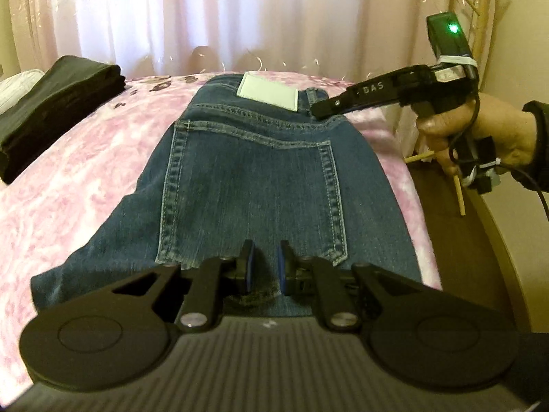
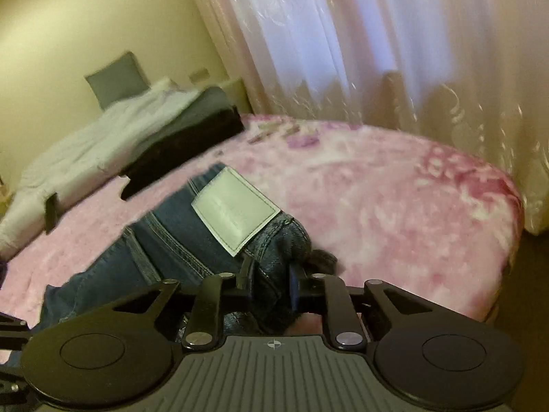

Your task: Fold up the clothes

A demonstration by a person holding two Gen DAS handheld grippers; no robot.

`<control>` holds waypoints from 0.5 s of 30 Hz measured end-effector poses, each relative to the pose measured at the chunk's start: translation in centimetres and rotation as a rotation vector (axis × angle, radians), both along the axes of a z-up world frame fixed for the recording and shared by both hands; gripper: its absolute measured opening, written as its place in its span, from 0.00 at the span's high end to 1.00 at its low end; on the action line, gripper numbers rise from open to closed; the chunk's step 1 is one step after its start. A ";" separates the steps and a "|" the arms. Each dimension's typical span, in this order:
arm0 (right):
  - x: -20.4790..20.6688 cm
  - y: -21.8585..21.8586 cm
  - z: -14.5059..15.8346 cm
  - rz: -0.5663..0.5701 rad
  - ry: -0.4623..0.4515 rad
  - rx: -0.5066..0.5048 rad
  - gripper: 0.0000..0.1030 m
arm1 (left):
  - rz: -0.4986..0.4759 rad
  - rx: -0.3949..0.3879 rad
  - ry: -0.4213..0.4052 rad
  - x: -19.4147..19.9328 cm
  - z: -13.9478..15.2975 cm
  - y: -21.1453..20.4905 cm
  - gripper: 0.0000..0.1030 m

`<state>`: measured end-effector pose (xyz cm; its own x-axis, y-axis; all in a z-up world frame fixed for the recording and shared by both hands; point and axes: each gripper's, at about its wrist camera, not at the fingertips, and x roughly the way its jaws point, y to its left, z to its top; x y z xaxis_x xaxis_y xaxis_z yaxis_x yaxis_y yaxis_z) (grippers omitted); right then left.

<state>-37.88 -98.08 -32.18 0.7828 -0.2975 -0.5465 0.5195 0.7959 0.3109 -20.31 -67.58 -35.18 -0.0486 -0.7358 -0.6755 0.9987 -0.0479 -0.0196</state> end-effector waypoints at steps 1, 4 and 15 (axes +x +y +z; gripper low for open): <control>-0.1 0.3 0.4 -0.008 0.005 -0.021 0.66 | 0.011 0.002 -0.006 0.1 0.3 0.8 0.91; -1.1 2.2 2.3 -0.021 0.001 -0.128 0.54 | 0.055 0.010 -0.024 0.6 1.0 3.6 0.88; -1.0 11.6 -0.3 0.357 0.106 -0.205 0.54 | 0.604 0.164 -0.011 0.6 0.4 26.1 0.87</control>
<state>-38.84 -86.51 -32.50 0.7994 -0.1288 -0.5868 0.2205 0.9715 0.0871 -19.71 -41.49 -34.78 0.3507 -0.5184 -0.7799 0.8490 0.5276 0.0311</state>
